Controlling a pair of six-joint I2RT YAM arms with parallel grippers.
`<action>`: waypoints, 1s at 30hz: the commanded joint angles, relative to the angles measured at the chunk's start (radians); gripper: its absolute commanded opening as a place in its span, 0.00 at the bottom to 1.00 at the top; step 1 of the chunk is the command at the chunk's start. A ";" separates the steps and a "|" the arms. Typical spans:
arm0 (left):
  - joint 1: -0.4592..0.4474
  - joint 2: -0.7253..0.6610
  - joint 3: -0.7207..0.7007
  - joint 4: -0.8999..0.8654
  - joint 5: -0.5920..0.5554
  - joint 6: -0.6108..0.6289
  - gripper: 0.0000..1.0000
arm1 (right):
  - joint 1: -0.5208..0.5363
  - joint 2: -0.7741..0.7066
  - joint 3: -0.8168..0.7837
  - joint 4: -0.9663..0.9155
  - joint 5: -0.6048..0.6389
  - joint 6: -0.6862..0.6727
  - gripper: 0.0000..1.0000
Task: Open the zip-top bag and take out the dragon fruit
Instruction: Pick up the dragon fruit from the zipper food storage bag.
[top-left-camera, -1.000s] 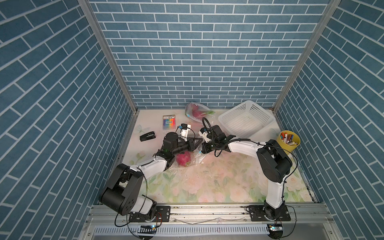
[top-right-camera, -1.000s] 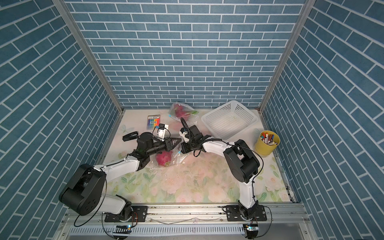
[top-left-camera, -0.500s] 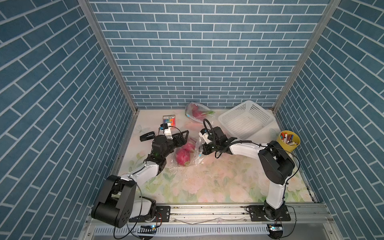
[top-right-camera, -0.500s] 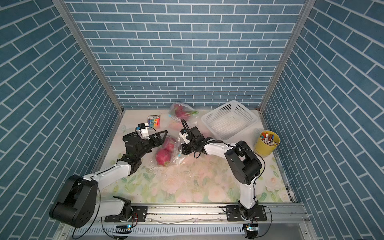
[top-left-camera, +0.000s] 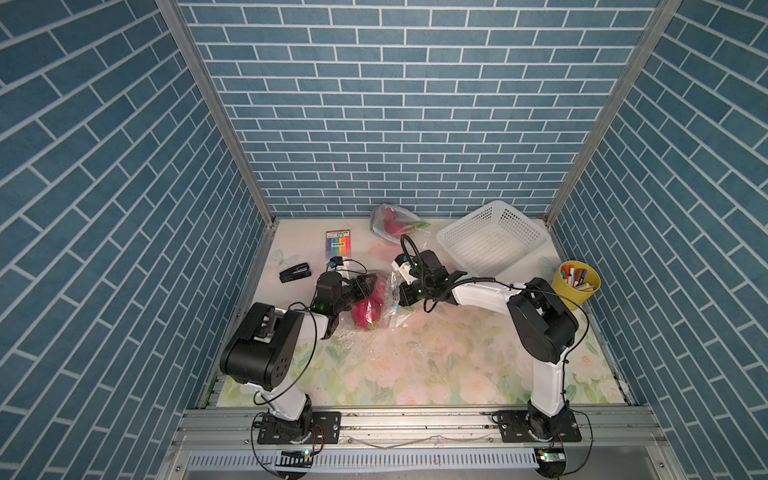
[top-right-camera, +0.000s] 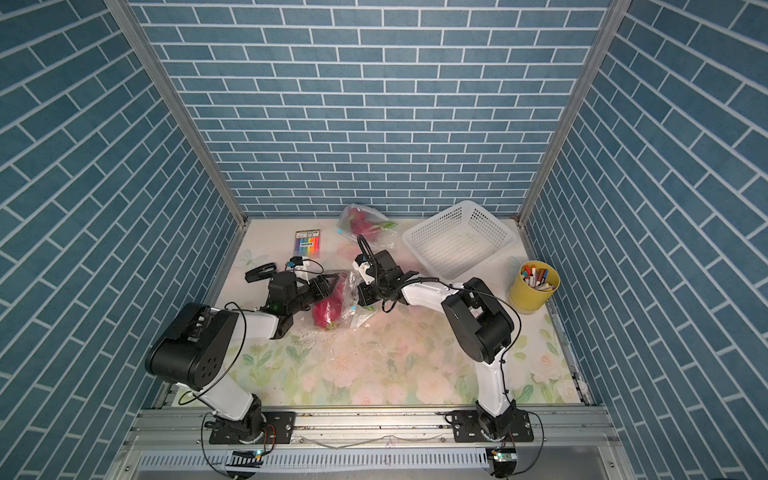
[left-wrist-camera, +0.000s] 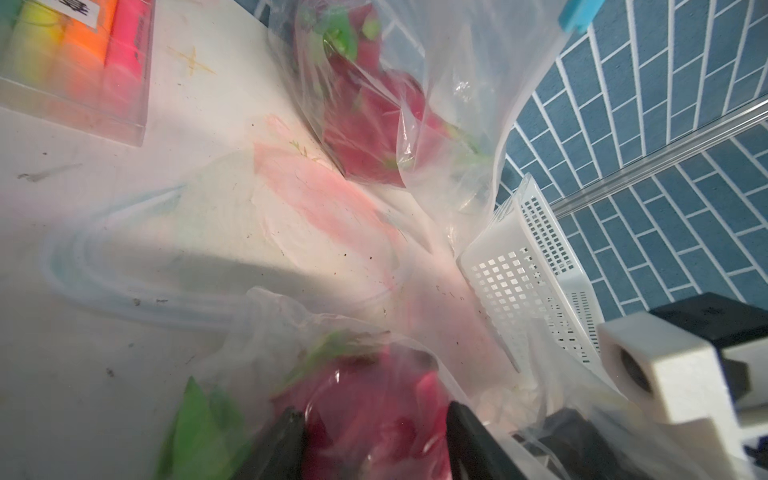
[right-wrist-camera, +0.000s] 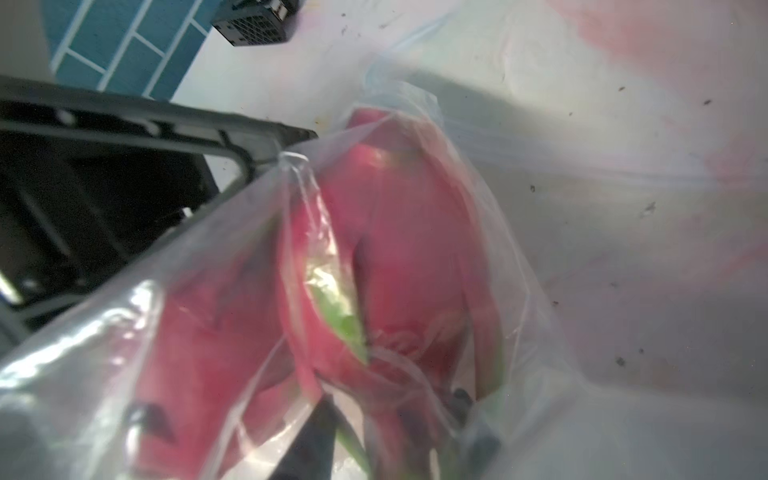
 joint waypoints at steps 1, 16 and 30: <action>-0.002 0.028 0.012 -0.013 0.045 0.004 0.58 | 0.010 0.040 0.032 -0.069 0.049 -0.031 0.46; -0.002 0.072 0.028 -0.055 0.053 -0.001 0.57 | 0.049 0.062 0.035 -0.077 0.069 -0.072 0.57; 0.023 0.026 0.021 -0.052 0.079 -0.035 0.67 | 0.049 0.050 0.041 -0.057 0.153 -0.032 0.09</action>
